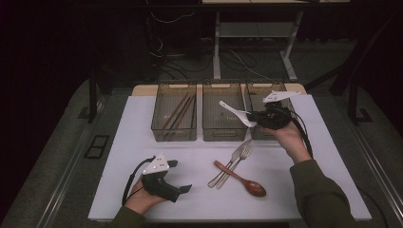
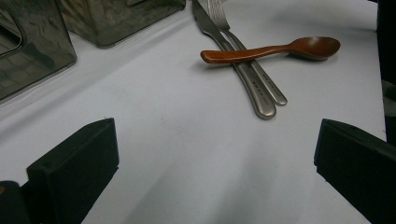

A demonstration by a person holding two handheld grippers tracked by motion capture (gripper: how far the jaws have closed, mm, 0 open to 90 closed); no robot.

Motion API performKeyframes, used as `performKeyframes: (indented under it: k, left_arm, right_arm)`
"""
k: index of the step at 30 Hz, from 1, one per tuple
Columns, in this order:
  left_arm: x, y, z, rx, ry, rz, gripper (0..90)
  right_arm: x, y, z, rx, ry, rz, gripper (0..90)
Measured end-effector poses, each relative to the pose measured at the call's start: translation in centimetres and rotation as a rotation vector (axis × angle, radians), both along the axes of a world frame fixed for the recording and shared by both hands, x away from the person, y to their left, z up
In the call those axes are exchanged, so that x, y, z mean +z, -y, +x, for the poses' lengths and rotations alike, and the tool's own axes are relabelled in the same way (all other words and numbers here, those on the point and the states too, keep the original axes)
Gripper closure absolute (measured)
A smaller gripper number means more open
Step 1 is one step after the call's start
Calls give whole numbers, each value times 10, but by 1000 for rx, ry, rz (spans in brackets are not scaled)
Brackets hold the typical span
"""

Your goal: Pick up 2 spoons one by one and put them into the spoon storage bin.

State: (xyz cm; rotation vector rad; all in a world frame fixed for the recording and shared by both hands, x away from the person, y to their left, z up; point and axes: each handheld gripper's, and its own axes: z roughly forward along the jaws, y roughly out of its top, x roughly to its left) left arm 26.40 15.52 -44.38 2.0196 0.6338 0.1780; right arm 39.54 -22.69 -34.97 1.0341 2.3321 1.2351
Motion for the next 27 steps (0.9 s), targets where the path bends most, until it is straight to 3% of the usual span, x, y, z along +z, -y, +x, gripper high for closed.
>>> performKeyframes:
  k: [7, 16, 27]
  left_arm:
    - [0, 1, 0, -1, 4, -3, 0]
    - [0, 1, 0, -3, 4, -5, 0]
    - [0, 1, 0, -9, 6, 1, 0]
  right_arm:
    - [0, -18, 19, -2, -16, -25, 822]
    - [-13, -34, 37, -9, -60, -70, 822]
    - [-30, -45, 46, -1, -115, -153, 821]
